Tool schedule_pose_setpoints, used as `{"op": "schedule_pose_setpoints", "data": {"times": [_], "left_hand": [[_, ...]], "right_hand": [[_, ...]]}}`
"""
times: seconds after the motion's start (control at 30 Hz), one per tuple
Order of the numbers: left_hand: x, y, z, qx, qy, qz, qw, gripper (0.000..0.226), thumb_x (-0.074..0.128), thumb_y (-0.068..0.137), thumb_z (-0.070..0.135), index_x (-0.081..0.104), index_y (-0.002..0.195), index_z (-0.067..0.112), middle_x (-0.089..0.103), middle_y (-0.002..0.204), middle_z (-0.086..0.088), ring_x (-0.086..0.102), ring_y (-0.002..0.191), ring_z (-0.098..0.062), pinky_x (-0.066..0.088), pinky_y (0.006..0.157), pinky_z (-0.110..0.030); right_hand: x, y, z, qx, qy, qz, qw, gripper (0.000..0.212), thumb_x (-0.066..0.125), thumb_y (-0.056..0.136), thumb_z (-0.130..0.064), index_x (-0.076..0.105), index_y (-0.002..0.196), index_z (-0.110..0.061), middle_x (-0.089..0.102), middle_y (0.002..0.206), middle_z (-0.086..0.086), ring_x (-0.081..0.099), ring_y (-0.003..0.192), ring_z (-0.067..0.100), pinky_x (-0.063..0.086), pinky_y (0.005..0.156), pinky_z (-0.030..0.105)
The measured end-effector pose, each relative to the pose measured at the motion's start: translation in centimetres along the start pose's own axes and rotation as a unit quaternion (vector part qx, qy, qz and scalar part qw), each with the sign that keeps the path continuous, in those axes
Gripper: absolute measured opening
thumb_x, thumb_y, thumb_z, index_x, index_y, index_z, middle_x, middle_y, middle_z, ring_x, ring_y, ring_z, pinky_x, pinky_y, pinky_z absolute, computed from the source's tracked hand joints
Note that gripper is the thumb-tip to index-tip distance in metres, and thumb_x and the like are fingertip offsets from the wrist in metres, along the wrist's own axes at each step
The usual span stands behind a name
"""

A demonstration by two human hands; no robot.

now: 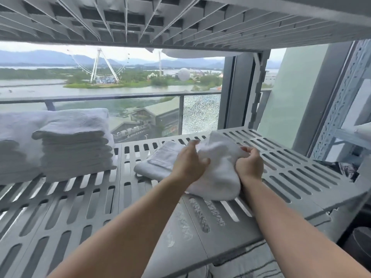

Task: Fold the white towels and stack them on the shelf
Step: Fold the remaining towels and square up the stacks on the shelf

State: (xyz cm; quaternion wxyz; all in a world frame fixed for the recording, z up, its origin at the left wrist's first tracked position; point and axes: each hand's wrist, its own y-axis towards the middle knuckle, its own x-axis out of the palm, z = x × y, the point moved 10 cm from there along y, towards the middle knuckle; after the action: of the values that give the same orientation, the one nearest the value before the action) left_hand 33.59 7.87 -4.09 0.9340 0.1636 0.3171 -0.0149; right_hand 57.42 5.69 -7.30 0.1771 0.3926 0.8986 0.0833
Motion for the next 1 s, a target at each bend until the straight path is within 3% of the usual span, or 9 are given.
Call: {"op": "schedule_pose_setpoints", "data": {"times": [0.17, 0.33, 0.47, 0.57, 0.63, 0.73, 0.83, 0.93, 1.0], "left_hand": [[0.0, 0.4, -2.4, -0.193, -0.269, 0.055, 0.942, 0.054, 0.079, 0.082, 0.016, 0.054, 0.130, 0.016, 0.062, 0.113, -0.012, 0.068, 0.099, -0.030, 0.061, 0.077, -0.046], [-0.6, -0.8, -2.2, -0.237, -0.284, 0.121, 0.921, 0.047, 0.075, 0.081, 0.003, 0.059, 0.123, 0.017, 0.067, 0.107, -0.012, 0.069, 0.090, -0.026, 0.054, 0.057, -0.028], [-1.3, -1.2, 1.5, -0.170, -0.230, 0.178, 0.942, 0.052, 0.064, 0.080, -0.005, 0.061, 0.125, 0.021, 0.069, 0.111, -0.011, 0.068, 0.098, -0.026, 0.060, 0.088, -0.040], [-0.3, -2.3, 5.5, -0.103, -0.206, 0.186, 0.955, 0.051, 0.063, 0.082, -0.004, 0.063, 0.122, 0.027, 0.070, 0.114, -0.009, 0.069, 0.101, -0.027, 0.058, 0.091, -0.047], [1.5, -3.1, 8.1, -0.068, -0.211, 0.151, 0.963, 0.046, 0.065, 0.086, -0.001, 0.063, 0.123, 0.028, 0.070, 0.116, -0.010, 0.070, 0.099, -0.031, 0.058, 0.090, -0.051], [5.5, -4.4, 10.7, -0.047, -0.250, 0.013, 0.967, 0.035, 0.068, 0.092, 0.009, 0.065, 0.124, 0.021, 0.075, 0.110, -0.006, 0.073, 0.092, -0.024, 0.061, 0.076, -0.042], [8.0, -6.1, 11.5, -0.061, -0.302, -0.114, 0.945, 0.032, 0.063, 0.097, 0.031, 0.067, 0.119, 0.009, 0.075, 0.110, -0.010, 0.074, 0.094, -0.027, 0.059, 0.067, -0.033], [4.5, -6.4, 10.3, -0.040, -0.257, -0.006, 0.966, 0.028, 0.057, 0.101, 0.029, 0.071, 0.103, 0.004, 0.077, 0.098, -0.012, 0.075, 0.087, -0.030, 0.059, 0.070, -0.038], [1.4, -6.8, 8.1, -0.043, -0.171, 0.096, 0.980, 0.025, 0.057, 0.100, 0.023, 0.074, 0.091, 0.008, 0.077, 0.089, -0.007, 0.076, 0.080, -0.025, 0.058, 0.072, -0.042]], "right_hand": [[1.5, 1.4, 0.9, 0.070, 0.031, -0.032, 0.997, 0.043, 0.044, 0.082, 0.004, 0.061, 0.117, -0.014, 0.067, 0.120, 0.009, 0.060, 0.111, 0.029, 0.044, 0.087, 0.027], [3.8, 1.0, 0.2, 0.036, 0.011, -0.227, 0.973, 0.035, 0.052, 0.069, -0.013, 0.064, 0.100, -0.022, 0.065, 0.095, -0.004, 0.062, 0.097, 0.021, 0.054, 0.091, 0.037], [3.3, 2.2, 0.9, 0.018, 0.050, -0.295, 0.954, 0.025, 0.058, 0.072, -0.014, 0.069, 0.094, -0.020, 0.071, 0.089, -0.004, 0.068, 0.089, 0.019, 0.058, 0.076, 0.036], [1.9, 3.1, 1.3, 0.016, 0.083, -0.284, 0.955, 0.009, 0.057, 0.080, -0.020, 0.065, 0.077, -0.018, 0.067, 0.075, -0.005, 0.062, 0.075, 0.020, 0.052, 0.068, 0.035], [0.8, 4.0, 1.8, 0.032, 0.123, -0.284, 0.950, 0.021, 0.052, 0.088, -0.025, 0.070, 0.091, -0.014, 0.069, 0.089, -0.002, 0.061, 0.082, 0.020, 0.051, 0.079, 0.040], [-1.8, 6.2, 2.0, 0.076, 0.226, -0.256, 0.937, 0.039, 0.046, 0.097, -0.029, 0.065, 0.119, -0.002, 0.063, 0.105, 0.008, 0.056, 0.087, 0.016, 0.049, 0.086, 0.041], [-5.8, 8.5, 0.6, 0.062, 0.264, -0.191, 0.943, 0.042, 0.045, 0.099, -0.032, 0.064, 0.121, -0.001, 0.066, 0.112, 0.017, 0.056, 0.089, 0.016, 0.046, 0.080, 0.032], [-9.4, 9.1, -2.9, -0.050, 0.206, -0.142, 0.967, 0.034, 0.041, 0.101, -0.031, 0.069, 0.093, -0.014, 0.071, 0.106, 0.015, 0.064, 0.092, 0.022, 0.050, 0.090, 0.039], [-10.7, 7.8, -5.5, -0.133, 0.138, -0.135, 0.972, 0.036, 0.038, 0.100, -0.039, 0.064, 0.078, -0.025, 0.072, 0.092, 0.005, 0.066, 0.088, 0.022, 0.049, 0.085, 0.042]]}}
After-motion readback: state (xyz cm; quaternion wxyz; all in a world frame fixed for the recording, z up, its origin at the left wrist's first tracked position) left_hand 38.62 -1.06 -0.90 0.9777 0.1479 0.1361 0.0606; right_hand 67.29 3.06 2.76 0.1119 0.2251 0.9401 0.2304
